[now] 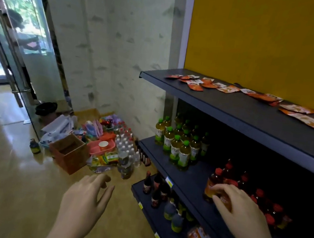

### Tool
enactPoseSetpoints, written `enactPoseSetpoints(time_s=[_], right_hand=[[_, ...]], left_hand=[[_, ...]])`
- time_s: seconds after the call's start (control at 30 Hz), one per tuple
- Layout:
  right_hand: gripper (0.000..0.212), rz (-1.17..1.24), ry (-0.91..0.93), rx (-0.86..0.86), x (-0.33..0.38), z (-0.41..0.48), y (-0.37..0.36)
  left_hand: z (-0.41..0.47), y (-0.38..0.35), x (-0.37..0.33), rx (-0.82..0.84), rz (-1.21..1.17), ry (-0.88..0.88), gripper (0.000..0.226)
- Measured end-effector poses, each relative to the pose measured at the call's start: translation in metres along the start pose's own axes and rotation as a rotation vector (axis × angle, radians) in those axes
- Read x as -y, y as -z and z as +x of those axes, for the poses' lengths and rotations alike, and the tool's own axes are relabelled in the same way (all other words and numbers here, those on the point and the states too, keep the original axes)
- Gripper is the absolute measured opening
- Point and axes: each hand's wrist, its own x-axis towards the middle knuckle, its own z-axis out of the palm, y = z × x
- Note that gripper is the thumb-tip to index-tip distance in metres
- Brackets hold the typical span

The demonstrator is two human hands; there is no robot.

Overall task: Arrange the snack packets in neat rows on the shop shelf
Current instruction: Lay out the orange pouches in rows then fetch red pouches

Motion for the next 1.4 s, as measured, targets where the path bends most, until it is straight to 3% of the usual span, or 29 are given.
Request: enactPoseSetpoints(time_s=[0.2, 0.37, 0.67, 0.87, 1.03, 1.23, 1.4], right_hand=[[0.022, -0.007, -0.093, -0.005, 0.001, 0.058, -0.006], [0.021, -0.007, -0.078, -0.084, 0.005, 0.122, 0.006], [0.018, -0.038, -0.125, -0.299, -0.007, 0.218, 0.064], [0.018, -0.131, -0.215, -0.372, -0.032, 0.262, 0.097], [0.022, -0.202, -0.453, -0.354, -0.075, 0.288, 0.135], [0.026, -0.236, -0.827, -0.450, -0.146, 0.290, 0.169], [0.060, -0.207, -1.120, -0.365, -0.174, 0.307, 0.152]], left_hand=[[0.093, -0.044, 0.001, 0.050, -0.102, -0.142, 0.022], [0.191, -0.067, -0.025, -0.018, -0.180, -0.262, 0.021], [0.340, -0.079, -0.104, -0.115, -0.288, -0.545, 0.020], [0.415, -0.094, -0.174, -0.078, -0.405, -0.689, 0.021], [0.479, -0.116, -0.251, 0.082, -0.349, -0.812, 0.027], [0.513, -0.151, -0.318, 0.259, -0.112, -0.750, 0.048], [0.522, -0.173, -0.335, 0.299, 0.005, -0.722, 0.071]])
